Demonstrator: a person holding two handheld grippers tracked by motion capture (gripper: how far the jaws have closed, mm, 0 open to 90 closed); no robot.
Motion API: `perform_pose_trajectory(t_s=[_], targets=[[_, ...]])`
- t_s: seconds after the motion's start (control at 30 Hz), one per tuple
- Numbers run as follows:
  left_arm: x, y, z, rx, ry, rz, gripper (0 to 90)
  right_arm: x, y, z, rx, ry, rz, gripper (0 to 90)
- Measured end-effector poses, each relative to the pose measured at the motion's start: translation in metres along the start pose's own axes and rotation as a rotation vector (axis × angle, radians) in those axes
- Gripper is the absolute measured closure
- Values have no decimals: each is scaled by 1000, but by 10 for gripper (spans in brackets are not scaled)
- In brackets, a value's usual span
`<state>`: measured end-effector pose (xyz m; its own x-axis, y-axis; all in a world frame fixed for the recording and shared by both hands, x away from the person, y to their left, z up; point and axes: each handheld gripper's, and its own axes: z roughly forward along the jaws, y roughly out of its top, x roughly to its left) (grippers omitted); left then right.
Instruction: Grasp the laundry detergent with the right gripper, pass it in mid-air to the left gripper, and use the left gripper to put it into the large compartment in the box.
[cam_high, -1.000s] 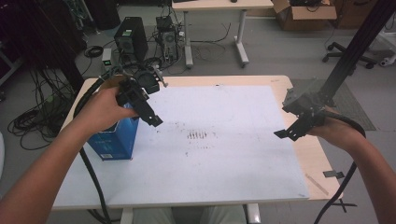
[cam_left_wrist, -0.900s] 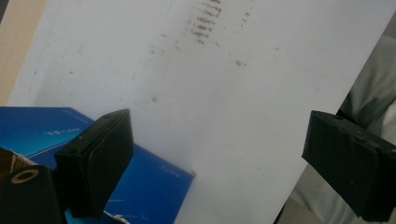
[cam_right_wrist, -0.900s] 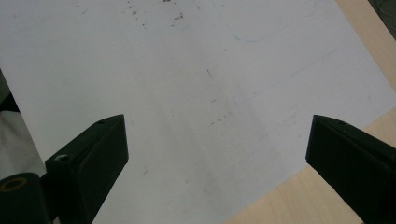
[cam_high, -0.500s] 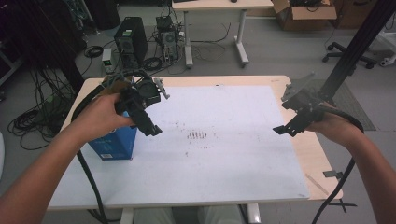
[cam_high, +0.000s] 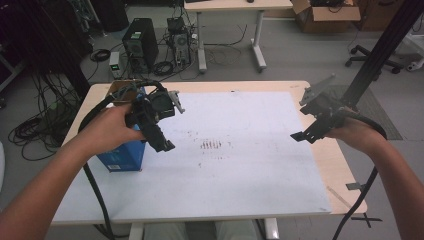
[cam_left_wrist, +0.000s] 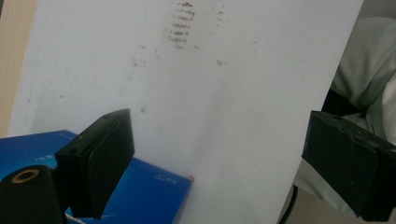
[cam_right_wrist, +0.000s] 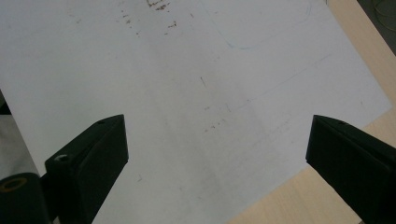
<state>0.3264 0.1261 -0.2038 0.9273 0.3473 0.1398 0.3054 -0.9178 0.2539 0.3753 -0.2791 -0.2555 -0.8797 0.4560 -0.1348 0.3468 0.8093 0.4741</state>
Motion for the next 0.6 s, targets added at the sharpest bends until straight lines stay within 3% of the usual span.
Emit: perform_pose_trajectory(t_s=[0.6], targets=[[3,2,2,-3,0,-8,93,3,1,-1,-2,-2,-2,54]])
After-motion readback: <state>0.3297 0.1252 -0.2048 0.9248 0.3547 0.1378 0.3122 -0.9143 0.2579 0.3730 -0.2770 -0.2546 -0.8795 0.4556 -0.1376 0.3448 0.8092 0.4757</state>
